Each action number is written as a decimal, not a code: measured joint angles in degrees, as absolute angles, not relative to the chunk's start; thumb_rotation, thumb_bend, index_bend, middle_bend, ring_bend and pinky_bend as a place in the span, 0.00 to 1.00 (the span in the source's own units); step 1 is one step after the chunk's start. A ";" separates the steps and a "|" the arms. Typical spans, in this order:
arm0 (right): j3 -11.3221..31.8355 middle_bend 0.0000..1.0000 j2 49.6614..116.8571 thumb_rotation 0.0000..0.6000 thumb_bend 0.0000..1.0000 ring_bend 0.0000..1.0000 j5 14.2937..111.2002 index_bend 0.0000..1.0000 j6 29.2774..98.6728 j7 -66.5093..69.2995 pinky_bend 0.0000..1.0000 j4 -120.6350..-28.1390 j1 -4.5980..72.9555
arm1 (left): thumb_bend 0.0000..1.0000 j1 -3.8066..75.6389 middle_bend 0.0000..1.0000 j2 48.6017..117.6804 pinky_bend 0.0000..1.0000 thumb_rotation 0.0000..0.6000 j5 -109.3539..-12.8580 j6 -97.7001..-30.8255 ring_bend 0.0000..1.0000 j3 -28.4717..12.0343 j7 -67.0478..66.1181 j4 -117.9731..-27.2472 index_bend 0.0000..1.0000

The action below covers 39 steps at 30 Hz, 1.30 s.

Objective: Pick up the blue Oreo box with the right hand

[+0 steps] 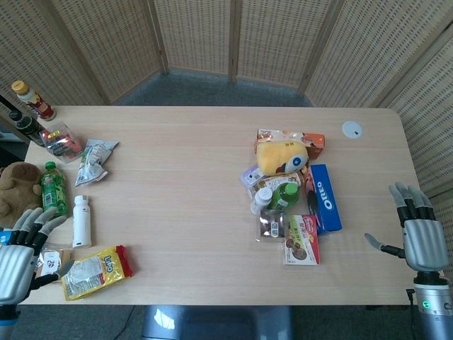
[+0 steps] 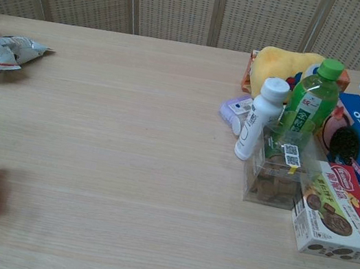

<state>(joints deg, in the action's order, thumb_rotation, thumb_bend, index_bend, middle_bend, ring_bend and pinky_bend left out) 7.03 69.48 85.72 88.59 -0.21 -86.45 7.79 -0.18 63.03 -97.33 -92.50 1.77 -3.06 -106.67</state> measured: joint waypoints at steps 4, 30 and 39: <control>7.10 0.00 69.42 0.75 0.11 0.00 85.83 0.00 88.15 0.08 0.00 -86.41 7.99 | 0.24 -0.07 0.12 63.47 0.00 1.00 -97.25 -92.12 0.00 1.84 -3.17 -106.62 0.19; 7.87 0.00 69.46 0.75 0.11 0.00 84.42 0.00 83.57 -8.48 0.00 -93.87 10.65 | 0.24 2.84 0.13 61.79 0.00 1.00 -100.90 -89.42 0.00 2.43 1.43 -104.46 0.20; 9.90 0.00 73.67 0.76 0.11 0.00 78.33 0.00 78.76 -12.41 0.00 -95.16 13.80 | 0.24 3.80 0.13 61.45 0.00 1.00 -102.86 -89.98 0.00 2.83 4.76 -102.42 0.21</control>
<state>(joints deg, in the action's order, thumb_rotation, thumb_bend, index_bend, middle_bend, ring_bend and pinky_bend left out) 9.90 73.67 78.33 78.76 -12.41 -95.16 13.80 3.80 61.45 -102.86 -89.98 2.83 4.76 -102.42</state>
